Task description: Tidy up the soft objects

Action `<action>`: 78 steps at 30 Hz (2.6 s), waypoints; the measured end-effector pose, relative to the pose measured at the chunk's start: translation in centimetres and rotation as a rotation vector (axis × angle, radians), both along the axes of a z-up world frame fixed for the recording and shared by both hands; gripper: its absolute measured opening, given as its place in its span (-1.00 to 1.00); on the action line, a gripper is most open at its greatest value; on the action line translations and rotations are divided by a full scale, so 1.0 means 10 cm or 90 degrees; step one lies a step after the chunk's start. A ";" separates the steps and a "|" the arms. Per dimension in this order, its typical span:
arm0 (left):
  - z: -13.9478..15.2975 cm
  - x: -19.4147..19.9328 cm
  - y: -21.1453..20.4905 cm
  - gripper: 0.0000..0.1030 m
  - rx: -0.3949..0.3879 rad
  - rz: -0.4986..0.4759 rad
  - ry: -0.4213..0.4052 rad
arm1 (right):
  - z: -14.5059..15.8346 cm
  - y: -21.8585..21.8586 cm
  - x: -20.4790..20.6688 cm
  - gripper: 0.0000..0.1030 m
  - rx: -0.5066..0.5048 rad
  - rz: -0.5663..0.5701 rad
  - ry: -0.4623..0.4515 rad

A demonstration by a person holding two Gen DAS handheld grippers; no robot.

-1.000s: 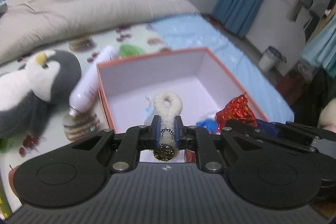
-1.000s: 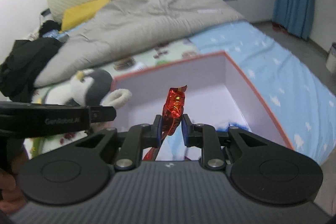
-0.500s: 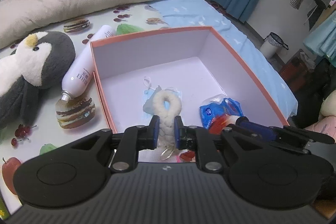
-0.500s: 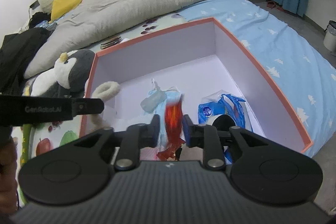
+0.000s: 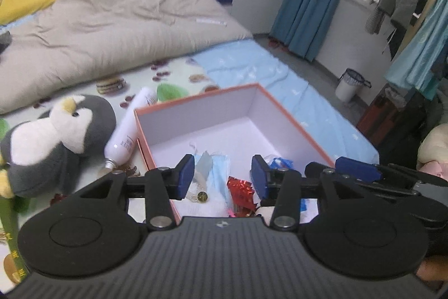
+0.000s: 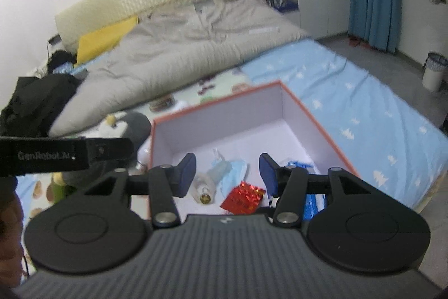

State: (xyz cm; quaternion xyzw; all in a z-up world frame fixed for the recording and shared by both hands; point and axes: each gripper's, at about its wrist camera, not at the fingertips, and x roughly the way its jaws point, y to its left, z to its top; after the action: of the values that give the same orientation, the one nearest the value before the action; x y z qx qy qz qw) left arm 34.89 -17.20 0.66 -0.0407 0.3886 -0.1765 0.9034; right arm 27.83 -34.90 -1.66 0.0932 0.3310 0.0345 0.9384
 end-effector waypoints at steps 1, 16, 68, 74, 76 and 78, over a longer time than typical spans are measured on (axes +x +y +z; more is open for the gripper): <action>0.06 -0.07 0.02 -0.01 -0.001 0.002 -0.007 | 0.07 0.02 -0.06 0.02 0.000 0.000 -0.009; 0.78 -1.20 0.42 -0.01 -0.018 -0.008 -0.099 | 0.68 0.28 -0.96 0.02 -0.014 -0.015 -0.108; 0.34 -2.35 0.70 1.00 0.011 0.046 -0.103 | 0.22 0.34 -1.88 0.90 -0.027 -0.029 -0.075; 0.33 -2.33 0.72 1.00 0.019 0.052 -0.098 | 0.23 0.36 -1.88 1.00 -0.025 -0.027 -0.078; 0.33 -2.33 0.72 1.00 0.026 0.055 -0.099 | 0.22 0.37 -1.87 1.00 -0.025 -0.025 -0.076; 0.32 -2.32 0.72 1.00 0.029 0.059 -0.096 | 0.21 0.37 -1.88 1.00 -0.026 -0.023 -0.075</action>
State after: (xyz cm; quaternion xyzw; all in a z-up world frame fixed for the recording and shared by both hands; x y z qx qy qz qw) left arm 11.70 -9.99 3.84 -0.0242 0.3210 -0.1282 0.9380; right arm 9.07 -31.15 0.48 0.0778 0.2741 0.0161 0.9584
